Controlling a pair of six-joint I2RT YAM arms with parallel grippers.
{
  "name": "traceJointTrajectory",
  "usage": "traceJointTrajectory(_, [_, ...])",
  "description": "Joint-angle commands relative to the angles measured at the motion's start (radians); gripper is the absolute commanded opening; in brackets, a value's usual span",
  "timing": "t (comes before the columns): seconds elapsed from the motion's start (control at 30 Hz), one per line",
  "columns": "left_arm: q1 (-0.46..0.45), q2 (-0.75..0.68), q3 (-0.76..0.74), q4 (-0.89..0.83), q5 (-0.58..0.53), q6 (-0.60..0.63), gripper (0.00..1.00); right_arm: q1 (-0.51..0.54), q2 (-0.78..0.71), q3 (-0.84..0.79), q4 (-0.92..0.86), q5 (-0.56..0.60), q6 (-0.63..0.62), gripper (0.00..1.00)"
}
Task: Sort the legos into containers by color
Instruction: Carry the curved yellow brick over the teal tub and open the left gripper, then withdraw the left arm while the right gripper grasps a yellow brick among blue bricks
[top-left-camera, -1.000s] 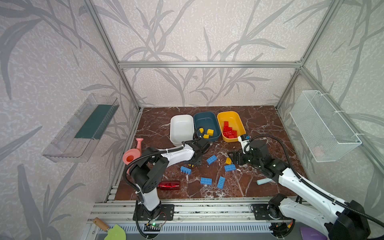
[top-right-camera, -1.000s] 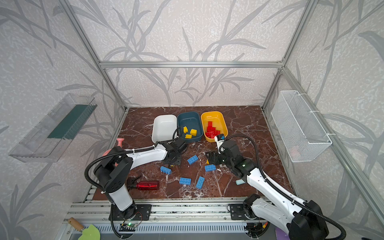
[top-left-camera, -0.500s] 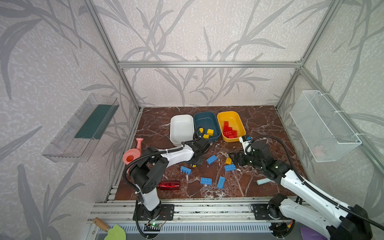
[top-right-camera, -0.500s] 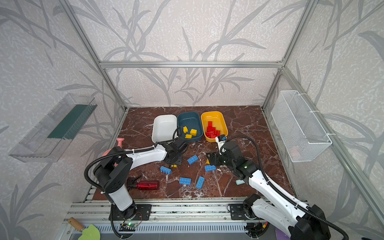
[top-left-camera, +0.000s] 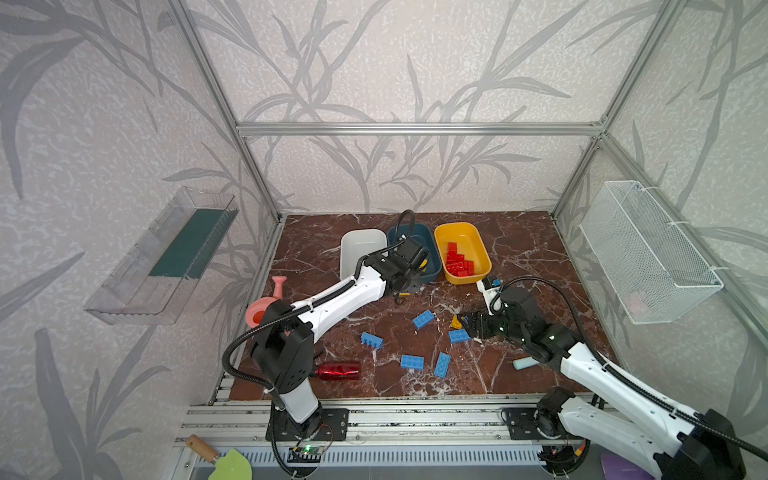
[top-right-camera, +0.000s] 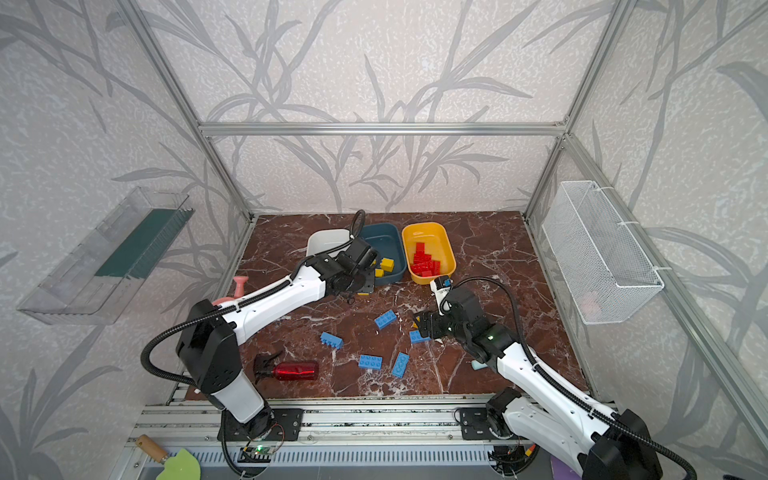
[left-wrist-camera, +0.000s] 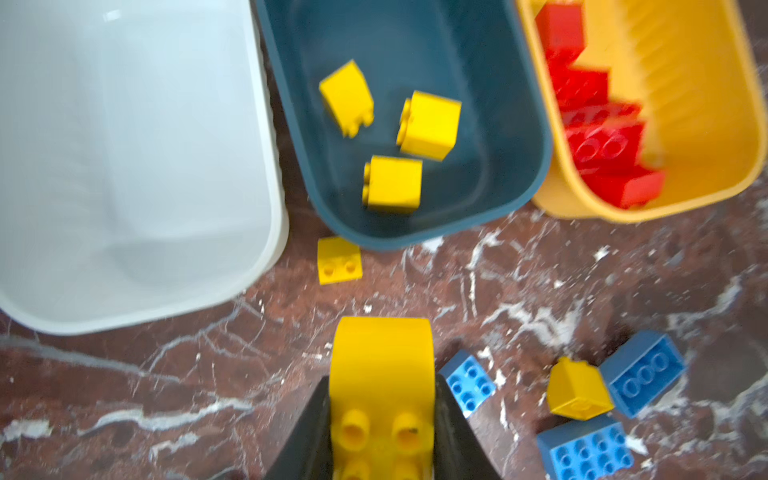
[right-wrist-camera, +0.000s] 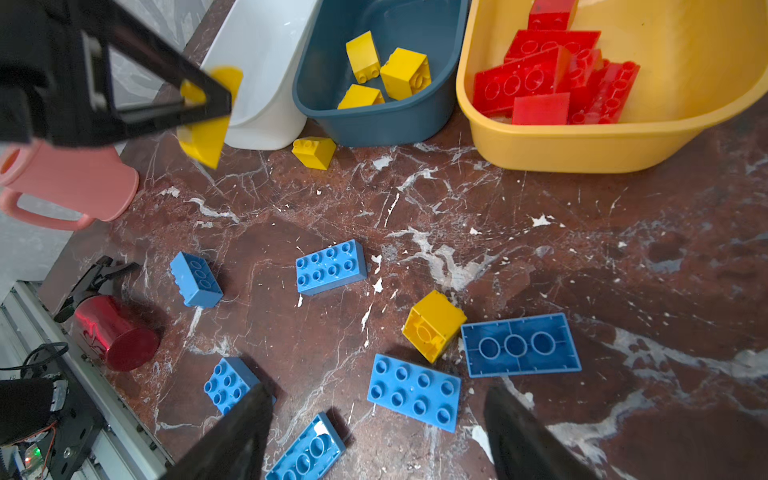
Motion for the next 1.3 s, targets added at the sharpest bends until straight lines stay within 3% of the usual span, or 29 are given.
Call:
traceJointTrajectory(0.0, [0.033,0.077,0.119,-0.067,0.005,0.047,0.29,0.007,-0.025,-0.011,-0.007,-0.002,-0.001,0.81])
traceJointTrajectory(0.6, [0.149,0.611,0.826,-0.279,0.082,0.114,0.31,0.017,-0.027,-0.041,-0.094,0.110,0.022,0.81])
traceJointTrajectory(1.0, [0.164,0.660,0.914,-0.298,0.090,0.119,0.36,0.071,0.053,0.023,-0.164,0.244,0.036,0.81])
traceJointTrajectory(1.27, [0.164,0.519,0.810,-0.266,0.059,0.101,0.59,0.143,0.129,0.094,-0.210,0.333,0.092,0.81])
